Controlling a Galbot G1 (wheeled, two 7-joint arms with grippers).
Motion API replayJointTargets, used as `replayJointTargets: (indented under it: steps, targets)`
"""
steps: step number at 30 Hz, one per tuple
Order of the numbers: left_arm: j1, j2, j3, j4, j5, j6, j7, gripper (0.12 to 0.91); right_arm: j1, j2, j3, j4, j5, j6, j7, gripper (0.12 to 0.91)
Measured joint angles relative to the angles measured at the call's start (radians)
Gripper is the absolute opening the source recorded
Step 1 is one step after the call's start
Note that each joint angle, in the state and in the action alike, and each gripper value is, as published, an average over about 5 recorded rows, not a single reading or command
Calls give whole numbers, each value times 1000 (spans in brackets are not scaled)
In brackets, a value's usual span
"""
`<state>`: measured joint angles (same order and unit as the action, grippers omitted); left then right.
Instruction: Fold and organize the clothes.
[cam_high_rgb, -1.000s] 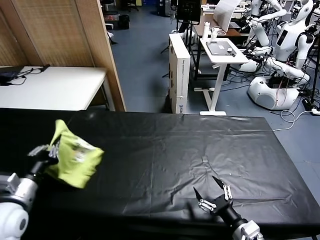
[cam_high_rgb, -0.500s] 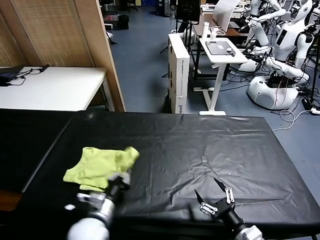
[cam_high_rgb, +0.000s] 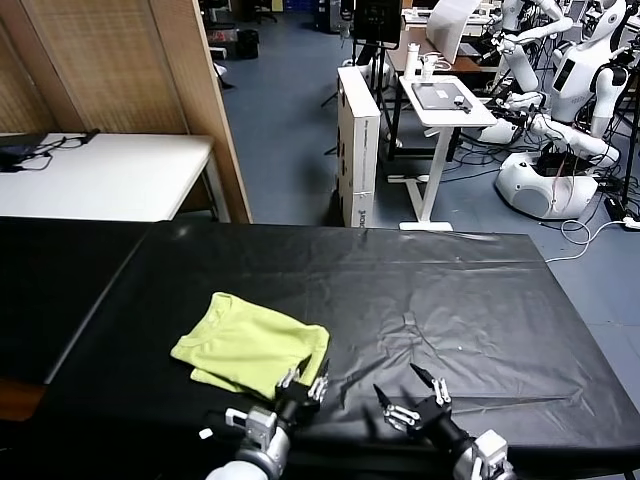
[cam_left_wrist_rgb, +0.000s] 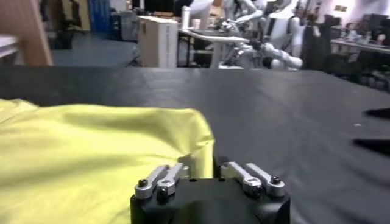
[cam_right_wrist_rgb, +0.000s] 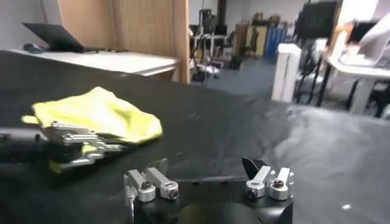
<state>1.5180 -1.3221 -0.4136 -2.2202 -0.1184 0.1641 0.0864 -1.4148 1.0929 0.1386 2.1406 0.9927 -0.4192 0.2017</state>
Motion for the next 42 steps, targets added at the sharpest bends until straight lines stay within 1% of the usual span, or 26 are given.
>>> replayJointTargets:
  steps: [2, 4, 6, 7, 10, 11, 13, 14, 16, 17, 18, 20, 21, 25, 28, 32, 37, 39, 40, 42]
  targets:
    - [10, 0, -17, -7, 3, -2, 0, 907, 37, 22, -36, -24, 31, -2, 20, 907]
    - [17, -3, -27, -11, 8, -4, 0, 907, 61, 41, -67, -45, 45, -3, 30, 907]
    - [22, -6, -34, -13, 13, -4, 0, 907, 74, 53, -90, -60, 52, -3, 36, 889]
    - [24, -8, -36, -13, 16, -4, 0, 907, 77, 56, -99, -65, 53, -3, 37, 861]
    - [28, -14, -39, -15, 22, -5, -1, 907, 80, 59, -113, -72, 54, -2, 38, 713]
    - [29, -17, -40, -16, 23, -5, -1, 907, 79, 58, -114, -72, 54, -2, 38, 638]
    - [30, -21, -40, -16, 27, -6, -2, 907, 77, 56, -112, -72, 52, -1, 38, 524]
    - [30, -23, -40, -16, 28, -7, -2, 907, 76, 55, -110, -72, 51, -1, 38, 448]
    - [30, -26, -41, -16, 30, -8, -3, 907, 74, 54, -104, -71, 46, -1, 41, 335]
    - [30, -27, -42, -16, 30, -8, -3, 907, 74, 54, -100, -70, 42, -2, 42, 264]
    - [30, -27, -43, -16, 30, -8, -5, 907, 74, 54, -95, -70, 38, -4, 43, 212]
    - [29, -28, -47, -16, 30, -10, -8, 907, 76, 53, -86, -70, 27, -15, 45, 154]
    - [29, -28, -49, -15, 30, -11, -11, 907, 78, 52, -80, -69, 20, -23, 46, 143]
    - [32, -29, -62, -9, 28, -17, -19, 907, 89, 38, -39, -73, -26, -76, 55, 142]
    - [35, -30, -71, -5, 26, -22, -20, 907, 100, 19, 5, -81, -88, -118, 64, 140]
    - [36, -32, -75, -1, 24, -25, -21, 907, 105, -9, 63, -92, -164, -153, 68, 140]
    - [39, -35, -76, 0, 7, -18, -22, 907, 88, -24, 113, -82, -181, -188, 60, 145]
    - [44, -35, -76, -1, -6, -10, -23, 907, 74, -27, 128, -70, -185, -196, 58, 191]
    - [48, -34, -77, -2, -13, -6, -24, 907, 64, -28, 136, -62, -187, -199, 61, 232]
    - [54, -32, -77, -5, -30, 3, -30, 907, 40, -32, 155, -42, -190, -200, 70, 348]
